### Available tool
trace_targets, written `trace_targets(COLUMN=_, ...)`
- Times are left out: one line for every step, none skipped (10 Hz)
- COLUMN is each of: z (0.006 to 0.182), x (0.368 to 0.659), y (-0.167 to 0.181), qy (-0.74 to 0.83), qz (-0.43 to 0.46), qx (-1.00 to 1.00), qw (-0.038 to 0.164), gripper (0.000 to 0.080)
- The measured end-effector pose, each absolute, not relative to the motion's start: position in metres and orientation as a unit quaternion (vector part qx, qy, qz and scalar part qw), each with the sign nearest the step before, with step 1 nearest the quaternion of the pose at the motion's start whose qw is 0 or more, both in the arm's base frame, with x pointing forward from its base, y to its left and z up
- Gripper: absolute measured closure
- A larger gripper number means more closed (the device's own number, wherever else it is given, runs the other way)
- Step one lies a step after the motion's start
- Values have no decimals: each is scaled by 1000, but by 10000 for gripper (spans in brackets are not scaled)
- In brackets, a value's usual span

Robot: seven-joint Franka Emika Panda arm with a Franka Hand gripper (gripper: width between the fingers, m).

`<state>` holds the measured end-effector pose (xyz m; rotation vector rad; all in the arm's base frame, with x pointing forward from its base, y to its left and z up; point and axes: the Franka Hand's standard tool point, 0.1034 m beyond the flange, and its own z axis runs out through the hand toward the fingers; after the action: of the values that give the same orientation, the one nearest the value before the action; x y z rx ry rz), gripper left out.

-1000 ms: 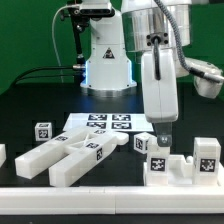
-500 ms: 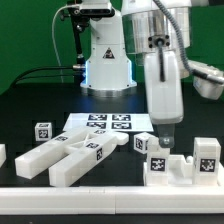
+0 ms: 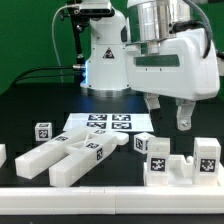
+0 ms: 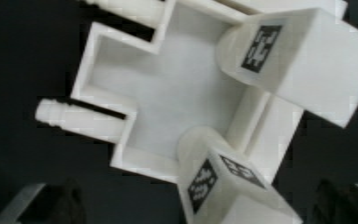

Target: Assemble chair

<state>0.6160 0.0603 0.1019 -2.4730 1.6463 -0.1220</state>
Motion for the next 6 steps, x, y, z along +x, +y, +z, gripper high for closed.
trace_targets(z=102, x=616, y=60, qy=514, qz=-45, qx=-853, qw=82, gripper=150)
trace_targets(z=101, x=616, y=61, qy=483, qz=-47, qx=-871, qw=80, gripper=150)
trace_targets(z=104, x=615, y=66, qy=424, qz=-64, qx=-900, qw=77, gripper=150)
trace_targets(z=105, x=607, y=73, qy=357, qz=-77, qx=-928, qw=75, gripper=150)
trace_targets(z=105, x=599, y=75, qy=291, qz=-81, qx=-951, qw=69, gripper=150)
trace_targets(z=100, x=594, y=75, qy=238, qz=-107, qx=-964, qw=59, gripper=150)
